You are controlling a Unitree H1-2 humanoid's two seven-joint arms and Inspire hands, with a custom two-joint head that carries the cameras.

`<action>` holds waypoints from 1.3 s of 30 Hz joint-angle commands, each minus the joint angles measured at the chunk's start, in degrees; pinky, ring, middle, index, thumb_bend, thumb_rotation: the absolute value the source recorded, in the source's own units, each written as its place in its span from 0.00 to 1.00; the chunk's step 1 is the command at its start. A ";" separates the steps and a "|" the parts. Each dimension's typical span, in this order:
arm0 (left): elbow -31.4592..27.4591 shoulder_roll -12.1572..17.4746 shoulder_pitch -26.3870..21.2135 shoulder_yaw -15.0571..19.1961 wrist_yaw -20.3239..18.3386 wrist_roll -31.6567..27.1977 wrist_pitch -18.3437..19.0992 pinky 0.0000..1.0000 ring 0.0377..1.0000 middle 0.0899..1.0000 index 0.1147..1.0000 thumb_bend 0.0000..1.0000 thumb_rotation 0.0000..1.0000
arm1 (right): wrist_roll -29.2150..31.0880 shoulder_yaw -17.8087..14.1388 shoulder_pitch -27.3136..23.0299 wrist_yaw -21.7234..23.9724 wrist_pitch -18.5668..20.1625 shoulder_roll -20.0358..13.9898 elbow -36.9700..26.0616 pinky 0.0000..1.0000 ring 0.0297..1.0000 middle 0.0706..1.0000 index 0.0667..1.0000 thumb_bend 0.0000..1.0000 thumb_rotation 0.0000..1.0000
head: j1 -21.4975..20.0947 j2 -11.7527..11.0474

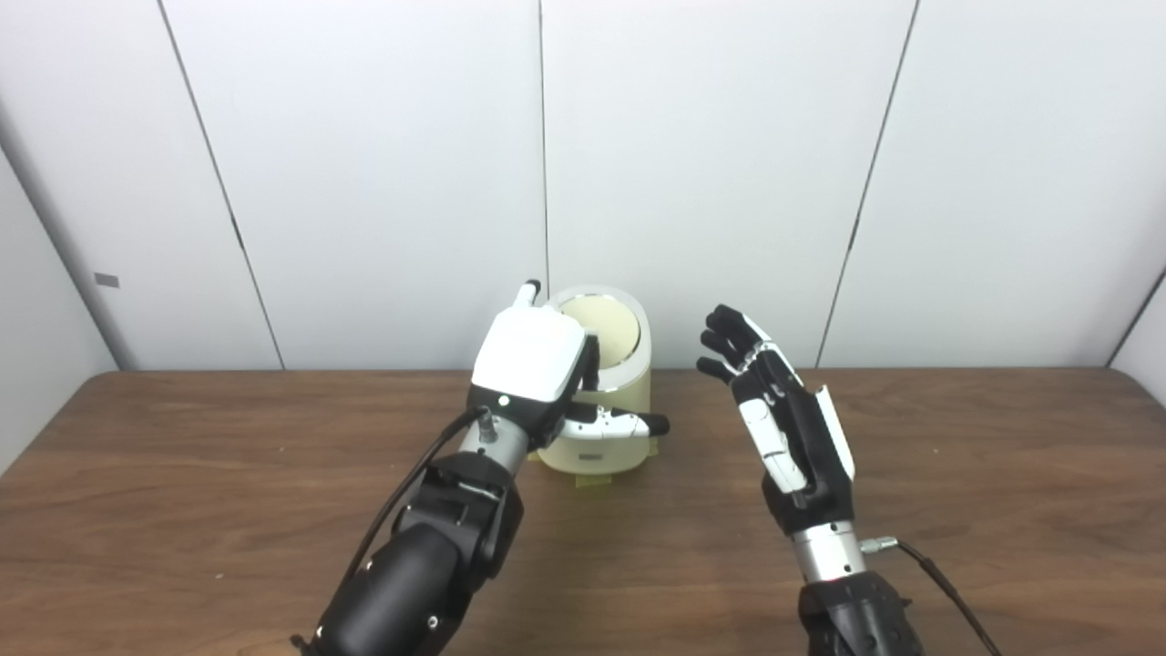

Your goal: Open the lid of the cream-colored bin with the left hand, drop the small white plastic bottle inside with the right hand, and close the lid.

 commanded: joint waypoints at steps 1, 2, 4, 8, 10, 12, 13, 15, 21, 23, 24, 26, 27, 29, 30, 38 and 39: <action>3.39 0.55 3.45 -0.99 -3.90 -0.95 0.12 1.00 0.90 0.81 0.78 0.85 0.93 | 0.19 -0.49 -2.59 0.18 -0.97 0.08 -0.73 0.79 0.86 0.87 0.85 0.30 0.75 | -0.04 0.07; 3.29 0.48 3.51 -0.83 -3.79 -0.92 0.22 1.00 0.92 0.83 0.80 0.84 0.93 | 0.26 -0.51 -2.59 0.20 -1.01 0.09 -0.66 0.79 0.86 0.87 0.85 0.30 0.75 | -0.04 0.07; 3.05 0.31 3.73 -0.38 -2.84 -0.91 0.29 1.00 0.94 0.84 0.81 0.83 0.92 | -0.24 -0.45 -2.55 0.03 -1.07 0.17 -0.90 0.79 0.86 0.87 0.84 0.30 0.75 | -0.04 0.07; 2.39 -0.05 4.36 1.03 0.25 -2.15 -0.43 1.00 0.95 0.86 0.83 0.79 0.92 | -0.67 -0.35 -2.41 -0.04 -0.77 0.26 -1.25 0.79 0.86 0.87 0.85 0.30 0.76 | -0.04 0.07; 1.78 -0.57 4.93 2.26 2.56 -3.68 -1.04 1.00 0.95 0.87 0.83 0.78 0.89 | -0.59 -0.38 -2.39 0.00 -0.61 0.34 -1.29 0.80 0.86 0.87 0.85 0.30 0.76 | -0.04 0.07; 1.09 -1.11 5.46 3.49 4.65 -5.47 -1.66 1.00 0.97 0.90 0.87 0.74 0.86 | -0.43 -0.40 -2.37 0.09 -0.54 0.37 -1.27 0.80 0.86 0.87 0.85 0.31 0.76 | -0.24 -0.03; 0.45 -1.57 5.80 4.41 6.08 -6.74 -2.12 1.00 0.97 0.91 0.88 0.72 0.86 | -0.19 -0.43 -2.34 0.13 -0.50 0.44 -1.27 0.80 0.87 0.87 0.85 0.31 0.75 | -0.19 0.03; -0.79 -2.47 6.32 6.12 8.32 -8.98 -2.88 1.00 0.98 0.94 0.92 0.69 0.88 | 0.15 -0.49 -2.29 0.15 -0.48 0.57 -1.25 0.80 0.86 0.87 0.85 0.31 0.73 | -0.19 0.03; -4.70 -4.93 7.24 11.75 17.74 -15.98 -8.08 1.00 0.94 0.92 0.92 0.61 0.97 | 0.06 -0.47 -2.36 0.12 -0.37 0.66 -1.14 0.79 0.86 0.86 0.84 0.31 0.72 | -0.02 -0.20; -4.56 -5.31 7.58 12.93 22.87 -17.35 -11.37 0.99 0.85 0.82 0.84 0.58 0.96 | 0.05 -0.46 -2.39 0.14 -0.59 0.67 -0.97 0.80 0.86 0.86 0.84 0.30 0.72 | 0.05 -0.28; -4.40 -5.56 7.80 13.48 25.43 -17.95 -12.96 0.94 0.79 0.76 0.77 0.56 0.95 | -0.02 -0.48 -2.41 0.06 -0.62 0.73 -0.90 0.80 0.86 0.86 0.84 0.30 0.72 | 0.06 -0.36; -4.26 -6.25 8.33 14.75 29.73 -20.18 -16.28 0.81 0.70 0.68 0.67 0.56 0.93 | -0.28 -0.49 -2.39 -0.18 -0.62 0.90 -0.89 0.80 0.86 0.86 0.84 0.30 0.72 | 0.02 -0.41; -4.31 -6.60 8.63 15.31 31.29 -21.45 -17.72 0.63 0.63 0.63 0.62 0.55 0.88 | -0.41 -0.48 -2.38 -0.24 -0.63 0.95 -0.90 0.80 0.86 0.86 0.84 0.30 0.71 | 0.02 -0.41; -5.02 -7.46 9.46 16.48 33.37 -23.73 -19.67 0.56 0.62 0.62 0.59 0.55 0.86 | -0.32 -0.48 -2.41 -0.16 -0.64 0.96 -0.81 0.80 0.86 0.86 0.84 0.30 0.71 | 0.02 -0.43; -5.84 -7.96 9.99 17.08 33.96 -24.81 -20.25 0.58 0.66 0.66 0.61 0.56 0.87 | -0.20 -0.48 -2.43 -0.06 -0.65 0.95 -0.75 0.80 0.86 0.87 0.84 0.30 0.72 | 0.04 -0.42; -10.75 -11.02 11.89 21.88 33.10 -41.16 -28.72 0.93 0.93 0.96 0.93 0.46 0.95 | 0.30 -0.52 -2.45 0.31 -0.75 0.98 -0.49 0.79 0.86 0.87 0.84 0.31 0.70 | 0.01 -0.46; -11.59 -11.16 12.34 22.51 32.71 -43.15 -29.43 0.95 0.96 0.98 0.95 0.46 0.98 | 0.20 -0.55 -2.46 0.25 -0.84 0.97 -0.42 0.79 0.86 0.87 0.84 0.31 0.70 | 0.00 -0.54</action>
